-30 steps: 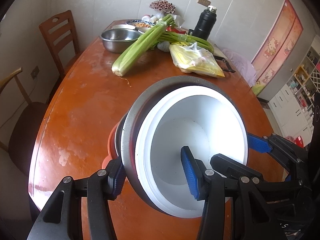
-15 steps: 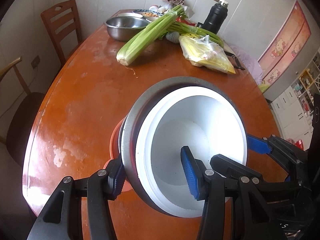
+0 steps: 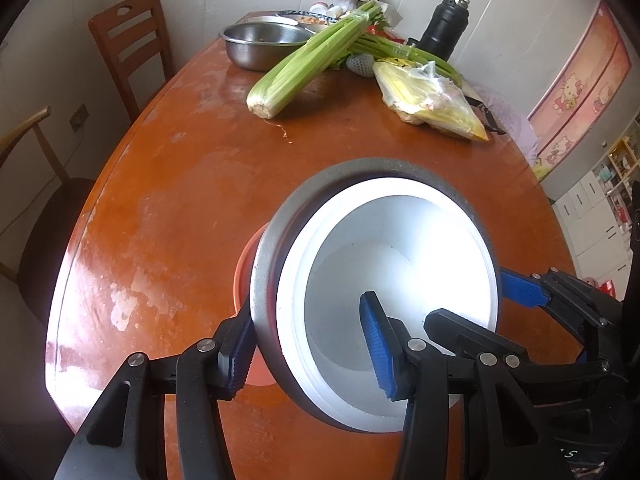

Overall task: Organize plates and bowls
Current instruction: 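Carry the steel bowl stack over the orange plate stack with both tools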

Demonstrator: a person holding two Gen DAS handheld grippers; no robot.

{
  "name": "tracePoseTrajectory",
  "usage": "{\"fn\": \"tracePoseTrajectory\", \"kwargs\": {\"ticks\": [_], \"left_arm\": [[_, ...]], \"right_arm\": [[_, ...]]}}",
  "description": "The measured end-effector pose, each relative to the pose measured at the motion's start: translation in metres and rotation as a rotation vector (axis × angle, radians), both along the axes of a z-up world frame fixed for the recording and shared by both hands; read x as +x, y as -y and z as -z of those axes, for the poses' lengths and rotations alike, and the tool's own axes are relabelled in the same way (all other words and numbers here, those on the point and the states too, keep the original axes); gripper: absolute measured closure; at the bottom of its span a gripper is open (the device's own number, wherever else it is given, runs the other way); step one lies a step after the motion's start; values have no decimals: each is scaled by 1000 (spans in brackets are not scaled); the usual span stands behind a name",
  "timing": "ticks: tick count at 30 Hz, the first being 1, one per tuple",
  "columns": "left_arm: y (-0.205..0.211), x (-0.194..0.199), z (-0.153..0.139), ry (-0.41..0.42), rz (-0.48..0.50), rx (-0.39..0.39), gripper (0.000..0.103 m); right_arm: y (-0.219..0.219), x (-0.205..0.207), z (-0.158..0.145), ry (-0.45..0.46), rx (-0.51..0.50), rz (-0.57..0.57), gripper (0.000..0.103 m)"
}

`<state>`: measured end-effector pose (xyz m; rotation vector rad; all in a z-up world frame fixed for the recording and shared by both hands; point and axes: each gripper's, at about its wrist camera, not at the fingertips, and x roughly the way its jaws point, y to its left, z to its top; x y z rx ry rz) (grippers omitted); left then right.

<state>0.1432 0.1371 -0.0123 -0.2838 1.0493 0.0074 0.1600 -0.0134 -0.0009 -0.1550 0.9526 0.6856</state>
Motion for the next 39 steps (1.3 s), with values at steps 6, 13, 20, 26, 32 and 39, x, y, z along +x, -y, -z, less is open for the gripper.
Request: {"fn": "tracePoseTrajectory", "kwargs": {"ticks": [6, 13, 20, 26, 32, 39], "left_arm": [[-2, 0, 5, -4, -2, -11, 53], [-3, 0, 7, -7, -1, -15, 53], [-4, 2, 9, -7, -9, -12, 53], [-5, 2, 11, -10, -17, -8, 53], [-5, 4, 17, -17, -18, -3, 53], [-4, 6, 18, -17, -18, -1, 53]], "right_arm": [[-2, 1, 3, -2, -10, 1, 43], [-3, 1, 4, -3, -14, 3, 43], [-5, 2, 6, 7, -25, 10, 43], [-8, -1, 4, 43, -46, 18, 43], [-9, -1, 8, 44, -68, 27, 43], [-9, -1, 8, 63, -81, 34, 43]]}}
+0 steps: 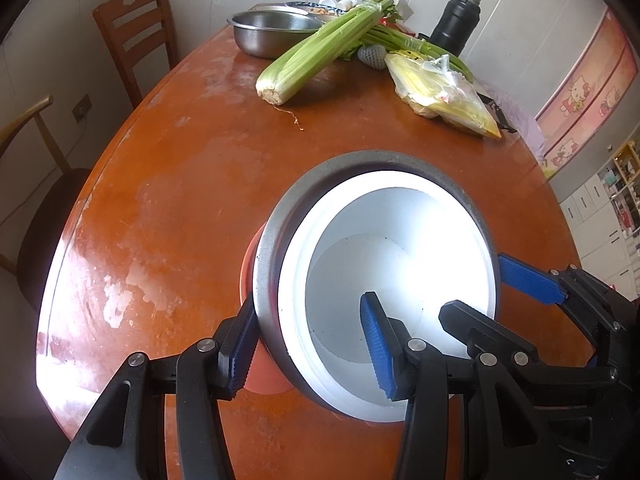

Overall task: Organize plates and bowls
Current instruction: 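Carry the steel bowl stack over the orange plate stack with both tools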

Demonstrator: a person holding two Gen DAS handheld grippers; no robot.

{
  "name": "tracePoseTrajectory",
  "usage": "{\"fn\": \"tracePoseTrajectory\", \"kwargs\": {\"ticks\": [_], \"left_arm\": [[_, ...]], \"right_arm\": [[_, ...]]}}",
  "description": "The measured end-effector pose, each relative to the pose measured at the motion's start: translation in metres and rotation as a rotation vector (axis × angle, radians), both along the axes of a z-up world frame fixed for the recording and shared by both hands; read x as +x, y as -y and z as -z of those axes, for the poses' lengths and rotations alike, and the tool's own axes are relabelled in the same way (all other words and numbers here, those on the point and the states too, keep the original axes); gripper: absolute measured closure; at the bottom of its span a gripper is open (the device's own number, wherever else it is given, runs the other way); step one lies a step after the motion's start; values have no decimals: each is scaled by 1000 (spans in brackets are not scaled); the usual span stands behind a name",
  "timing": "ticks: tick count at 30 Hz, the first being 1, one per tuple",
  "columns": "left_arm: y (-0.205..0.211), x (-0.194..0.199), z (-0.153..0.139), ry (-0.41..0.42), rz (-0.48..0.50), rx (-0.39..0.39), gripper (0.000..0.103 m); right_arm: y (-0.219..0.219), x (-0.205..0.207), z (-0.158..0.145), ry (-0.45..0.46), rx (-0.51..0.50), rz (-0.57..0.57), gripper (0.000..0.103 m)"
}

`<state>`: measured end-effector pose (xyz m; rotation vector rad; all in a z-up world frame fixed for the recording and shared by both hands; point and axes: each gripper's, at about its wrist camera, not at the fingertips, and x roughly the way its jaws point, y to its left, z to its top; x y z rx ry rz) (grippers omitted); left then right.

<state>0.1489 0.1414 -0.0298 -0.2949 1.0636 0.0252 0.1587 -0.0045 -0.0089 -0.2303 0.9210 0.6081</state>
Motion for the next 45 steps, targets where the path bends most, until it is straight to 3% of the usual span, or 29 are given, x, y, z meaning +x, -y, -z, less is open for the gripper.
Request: {"fn": "tracePoseTrajectory", "kwargs": {"ticks": [13, 20, 23, 27, 40, 45], "left_arm": [[1, -4, -7, 18, -10, 36, 49], [-3, -9, -15, 44, -29, 63, 46], [-7, -12, -19, 54, -43, 49, 44], [-16, -15, -24, 72, -67, 39, 34], [-29, -7, -3, 15, -67, -38, 34], [-27, 0, 3, 1, -57, -34, 34]], "right_arm": [[2, 3, -1, 25, -16, 28, 41], [5, 3, -3, 49, -24, 53, 35], [7, 4, -4, 55, -24, 66, 33], [8, 5, -5, 63, -24, 74, 30], [2, 7, 2, 41, -32, 67, 29], [0, 10, 7, 28, -39, 58, 29]]}}
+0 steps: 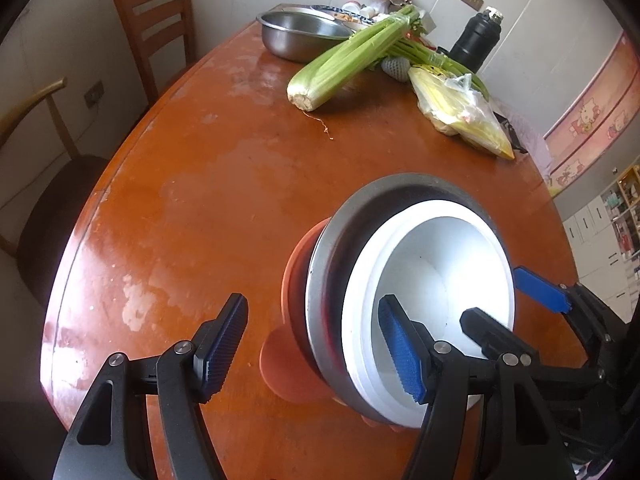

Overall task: Organize plates and bowls
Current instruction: 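Carry the steel bowl stack over the orange plate stack with both tools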

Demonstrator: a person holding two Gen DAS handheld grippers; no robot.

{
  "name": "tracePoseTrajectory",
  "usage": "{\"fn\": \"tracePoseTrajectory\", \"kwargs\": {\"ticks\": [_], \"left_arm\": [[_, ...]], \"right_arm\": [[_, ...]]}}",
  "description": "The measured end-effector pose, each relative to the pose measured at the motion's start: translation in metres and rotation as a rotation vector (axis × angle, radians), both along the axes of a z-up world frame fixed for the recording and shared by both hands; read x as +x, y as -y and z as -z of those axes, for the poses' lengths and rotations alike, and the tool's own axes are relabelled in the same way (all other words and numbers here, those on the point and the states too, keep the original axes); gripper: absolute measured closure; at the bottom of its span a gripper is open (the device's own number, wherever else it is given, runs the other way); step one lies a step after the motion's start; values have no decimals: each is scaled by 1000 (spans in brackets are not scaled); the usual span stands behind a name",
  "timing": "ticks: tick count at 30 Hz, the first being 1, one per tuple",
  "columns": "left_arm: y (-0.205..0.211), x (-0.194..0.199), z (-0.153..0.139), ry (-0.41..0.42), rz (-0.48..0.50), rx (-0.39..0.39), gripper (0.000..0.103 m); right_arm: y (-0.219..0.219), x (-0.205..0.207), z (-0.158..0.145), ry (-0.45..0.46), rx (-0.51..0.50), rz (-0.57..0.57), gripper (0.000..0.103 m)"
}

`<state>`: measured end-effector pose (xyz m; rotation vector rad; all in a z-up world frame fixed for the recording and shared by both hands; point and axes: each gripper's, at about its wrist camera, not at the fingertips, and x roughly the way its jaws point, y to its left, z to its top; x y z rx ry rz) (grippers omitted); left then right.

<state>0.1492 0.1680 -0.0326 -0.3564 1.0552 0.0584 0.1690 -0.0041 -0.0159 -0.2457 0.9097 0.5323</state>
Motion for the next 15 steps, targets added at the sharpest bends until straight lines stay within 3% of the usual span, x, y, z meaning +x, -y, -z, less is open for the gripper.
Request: {"fn": "tracePoseTrajectory", "kwargs": {"ticks": [15], "left_arm": [[11, 19, 11, -21, 63, -33, 33]], "right_arm": [[-7, 0, 8, -22, 2, -30, 29]]}}
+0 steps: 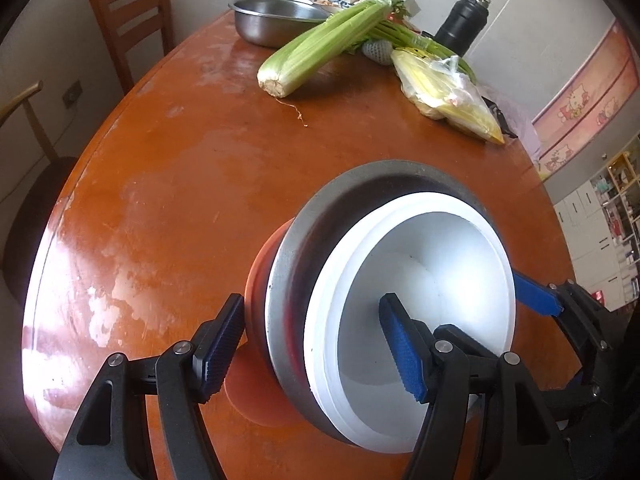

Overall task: Organize plates and bowls
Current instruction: 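Carry the steel bowl stack over the orange plate stack with both tools, then lower the steel bowl stack onto the steel pan with both tools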

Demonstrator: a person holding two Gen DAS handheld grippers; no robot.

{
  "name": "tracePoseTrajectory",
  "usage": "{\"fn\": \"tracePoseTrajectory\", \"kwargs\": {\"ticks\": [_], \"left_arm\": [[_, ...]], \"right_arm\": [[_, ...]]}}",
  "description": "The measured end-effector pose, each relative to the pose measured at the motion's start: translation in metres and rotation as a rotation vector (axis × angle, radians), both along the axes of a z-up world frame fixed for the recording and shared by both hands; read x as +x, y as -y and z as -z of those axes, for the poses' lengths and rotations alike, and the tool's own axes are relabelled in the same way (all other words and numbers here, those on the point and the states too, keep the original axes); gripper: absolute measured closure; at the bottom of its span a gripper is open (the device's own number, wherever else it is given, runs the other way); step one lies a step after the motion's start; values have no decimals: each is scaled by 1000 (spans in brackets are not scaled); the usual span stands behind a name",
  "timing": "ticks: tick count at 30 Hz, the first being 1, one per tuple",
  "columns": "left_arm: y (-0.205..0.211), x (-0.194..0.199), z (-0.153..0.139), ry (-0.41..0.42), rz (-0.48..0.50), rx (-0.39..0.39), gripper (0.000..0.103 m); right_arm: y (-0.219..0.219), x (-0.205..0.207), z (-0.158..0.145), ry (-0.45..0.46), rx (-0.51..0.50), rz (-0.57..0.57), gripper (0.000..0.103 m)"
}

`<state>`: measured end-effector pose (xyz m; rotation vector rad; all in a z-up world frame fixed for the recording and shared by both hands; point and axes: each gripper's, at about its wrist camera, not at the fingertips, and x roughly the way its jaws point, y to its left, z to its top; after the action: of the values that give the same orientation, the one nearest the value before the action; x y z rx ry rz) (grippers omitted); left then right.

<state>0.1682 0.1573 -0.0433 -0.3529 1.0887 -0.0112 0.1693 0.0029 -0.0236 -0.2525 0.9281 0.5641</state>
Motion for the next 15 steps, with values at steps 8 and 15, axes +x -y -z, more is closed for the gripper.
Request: {"fn": "tracePoseTrajectory", "kwargs": {"ticks": [8, 15], "left_arm": [[3, 2, 1, -3, 5, 5, 33], [16, 6, 1, -7, 23, 12, 33]], "right_arm": [[0, 0, 2, -5, 6, -11, 29], [5, 4, 5, -18, 7, -5, 29]]}}
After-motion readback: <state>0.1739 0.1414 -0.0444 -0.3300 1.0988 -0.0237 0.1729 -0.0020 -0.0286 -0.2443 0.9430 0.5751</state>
